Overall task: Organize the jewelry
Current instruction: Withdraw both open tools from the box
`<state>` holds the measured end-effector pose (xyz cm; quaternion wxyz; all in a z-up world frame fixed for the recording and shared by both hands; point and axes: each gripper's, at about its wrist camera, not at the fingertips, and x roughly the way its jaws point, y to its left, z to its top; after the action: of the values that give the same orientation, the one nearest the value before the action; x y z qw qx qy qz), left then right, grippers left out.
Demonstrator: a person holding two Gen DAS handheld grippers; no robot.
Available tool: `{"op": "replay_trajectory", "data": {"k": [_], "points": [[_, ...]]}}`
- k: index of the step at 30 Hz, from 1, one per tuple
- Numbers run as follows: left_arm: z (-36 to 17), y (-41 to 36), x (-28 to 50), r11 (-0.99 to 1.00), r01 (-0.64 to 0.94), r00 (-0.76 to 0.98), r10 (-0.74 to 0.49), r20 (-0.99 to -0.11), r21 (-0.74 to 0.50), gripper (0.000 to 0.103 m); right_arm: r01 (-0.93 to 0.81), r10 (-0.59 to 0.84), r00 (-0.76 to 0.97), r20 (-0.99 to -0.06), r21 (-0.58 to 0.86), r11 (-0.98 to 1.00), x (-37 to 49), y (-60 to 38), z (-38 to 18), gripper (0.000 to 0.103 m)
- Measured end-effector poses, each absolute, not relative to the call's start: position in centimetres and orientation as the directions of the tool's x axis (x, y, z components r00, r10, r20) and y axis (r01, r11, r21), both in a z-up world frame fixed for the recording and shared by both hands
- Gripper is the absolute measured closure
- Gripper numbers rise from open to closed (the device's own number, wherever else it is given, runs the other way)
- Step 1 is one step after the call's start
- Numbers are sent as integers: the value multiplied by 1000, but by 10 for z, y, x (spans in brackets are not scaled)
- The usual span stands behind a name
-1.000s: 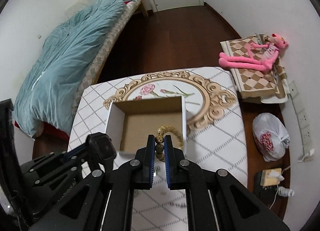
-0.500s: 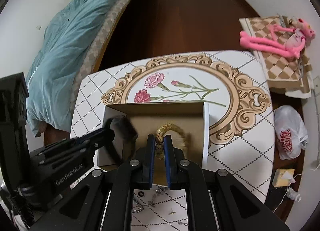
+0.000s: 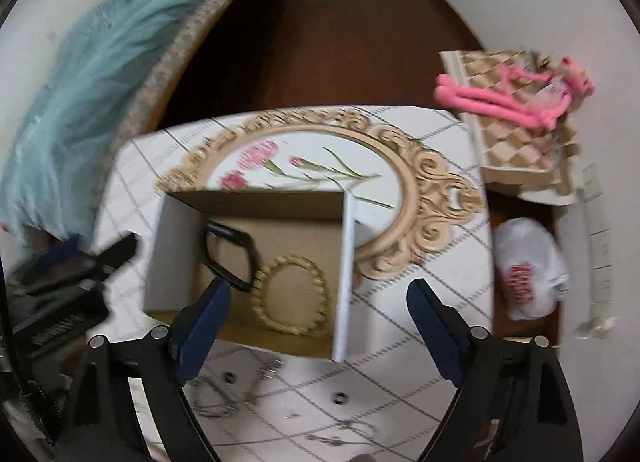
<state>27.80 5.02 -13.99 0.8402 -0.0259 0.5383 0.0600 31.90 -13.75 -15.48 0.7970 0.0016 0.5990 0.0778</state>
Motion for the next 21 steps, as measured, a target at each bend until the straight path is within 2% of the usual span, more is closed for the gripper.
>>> {"op": "replay_trajectory", "data": {"k": [3,10,21], "points": [[-142,50,268,990,-126,422,108,-900,60,0,-119,66,273,-960,34,992,307,-135,-162,5],[-135,44,243,988,-128,438,135,-889,87,0,-79,-3,308,-951,-29,996,282,-133,-162,5],[-90,43,187,982,-162,528,167,-832,94,0,-26,-54,442,-895,-73,997,230,-138,-108,5]]}}
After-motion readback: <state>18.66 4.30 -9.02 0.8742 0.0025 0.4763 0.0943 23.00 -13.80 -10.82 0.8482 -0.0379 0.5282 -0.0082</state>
